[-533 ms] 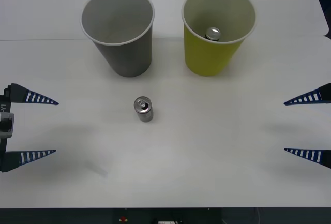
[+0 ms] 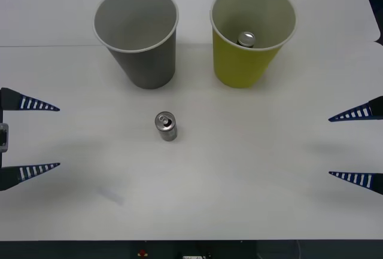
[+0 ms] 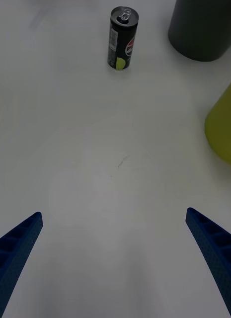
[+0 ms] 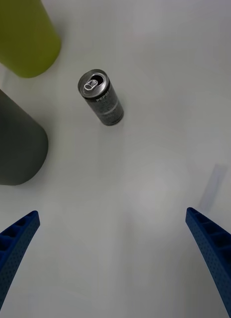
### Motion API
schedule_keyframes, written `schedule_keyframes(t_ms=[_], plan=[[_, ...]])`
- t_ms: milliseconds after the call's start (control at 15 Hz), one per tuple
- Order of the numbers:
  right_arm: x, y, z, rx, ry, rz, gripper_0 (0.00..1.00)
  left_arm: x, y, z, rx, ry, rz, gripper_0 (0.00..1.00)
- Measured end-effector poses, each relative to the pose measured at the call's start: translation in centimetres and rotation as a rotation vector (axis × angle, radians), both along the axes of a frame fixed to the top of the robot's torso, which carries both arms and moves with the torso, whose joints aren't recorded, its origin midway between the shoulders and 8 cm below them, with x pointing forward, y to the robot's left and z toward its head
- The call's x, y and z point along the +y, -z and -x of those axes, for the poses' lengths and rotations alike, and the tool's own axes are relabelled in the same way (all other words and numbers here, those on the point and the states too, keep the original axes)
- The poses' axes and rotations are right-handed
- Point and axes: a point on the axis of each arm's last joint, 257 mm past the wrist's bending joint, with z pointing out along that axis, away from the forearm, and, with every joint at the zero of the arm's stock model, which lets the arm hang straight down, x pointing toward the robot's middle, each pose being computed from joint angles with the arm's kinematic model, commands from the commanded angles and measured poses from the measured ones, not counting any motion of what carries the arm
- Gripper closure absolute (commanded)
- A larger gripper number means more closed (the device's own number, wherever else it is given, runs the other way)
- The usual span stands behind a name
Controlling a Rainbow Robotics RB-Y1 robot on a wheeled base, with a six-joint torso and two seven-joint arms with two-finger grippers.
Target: Put the can into the green bin and the plastic bottle into the gray bin
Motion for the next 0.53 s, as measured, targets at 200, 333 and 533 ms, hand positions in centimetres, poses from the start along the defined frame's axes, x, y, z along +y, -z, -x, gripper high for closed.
schedule_keyframes(t_ms=[200,333,533], plan=[[0.0,0.0,0.0,0.0,0.0,0.0,0.0,0.1,0.5,0.0,0.021,-0.014,0.021,0.0],[0.0,0.0,0.0,0.0,0.0,0.0,0.0,0.1,1.1,-0.3,0.055,-0.026,0.062,0.0],[0.0,0.0,0.0,0.0,0.0,0.0,0.0,-0.4,2.5,-0.8,0.121,-0.021,0.128,0.0]])
